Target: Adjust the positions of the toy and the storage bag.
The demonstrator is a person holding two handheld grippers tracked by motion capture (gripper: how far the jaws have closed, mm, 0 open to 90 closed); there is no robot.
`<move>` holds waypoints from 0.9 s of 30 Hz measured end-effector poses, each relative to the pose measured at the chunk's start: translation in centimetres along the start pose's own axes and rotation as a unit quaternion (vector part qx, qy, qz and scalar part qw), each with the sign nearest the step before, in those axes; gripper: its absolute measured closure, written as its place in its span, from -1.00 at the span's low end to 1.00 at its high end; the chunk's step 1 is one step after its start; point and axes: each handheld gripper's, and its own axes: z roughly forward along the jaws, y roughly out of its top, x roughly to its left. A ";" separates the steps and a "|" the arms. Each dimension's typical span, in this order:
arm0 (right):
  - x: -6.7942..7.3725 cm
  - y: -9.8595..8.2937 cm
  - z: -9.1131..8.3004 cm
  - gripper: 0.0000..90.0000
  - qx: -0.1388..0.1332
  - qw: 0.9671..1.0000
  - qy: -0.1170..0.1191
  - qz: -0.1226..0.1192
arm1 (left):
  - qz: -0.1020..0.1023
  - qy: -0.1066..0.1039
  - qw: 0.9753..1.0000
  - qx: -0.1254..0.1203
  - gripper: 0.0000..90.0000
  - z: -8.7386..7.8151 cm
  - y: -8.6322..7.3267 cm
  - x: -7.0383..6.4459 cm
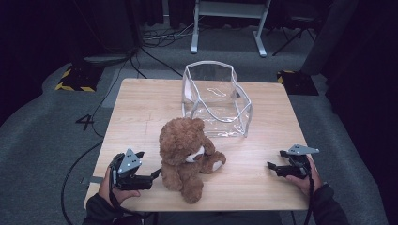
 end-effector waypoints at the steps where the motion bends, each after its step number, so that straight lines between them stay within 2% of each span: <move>1: 0.0 0.0 0.0 -0.60 0.000 1.000 0.000 0.000 | 0.000 -0.007 1.000 -0.002 -0.65 0.0 0.2 -0.2; 6: 0.0 0.0 0.0 -0.60 0.000 1.000 0.000 0.000 | 0.006 -0.021 1.000 -0.009 -0.65 0.2 0.9 -0.9; 12: 0.0 0.0 0.0 -0.60 0.000 1.000 0.000 0.000 | 0.013 -0.041 0.999 -0.004 -0.65 0.8 1.9 -1.7; 23: 0.0 0.0 0.0 -0.60 0.000 1.000 0.000 0.000 | 0.003 -0.059 0.998 -0.010 -0.65 1.7 3.3 -2.2; 27: 0.0 0.0 0.0 -0.60 0.000 1.000 0.000 0.000 | 0.000 -0.059 0.998 -0.012 -0.65 2.1 3.8 -2.4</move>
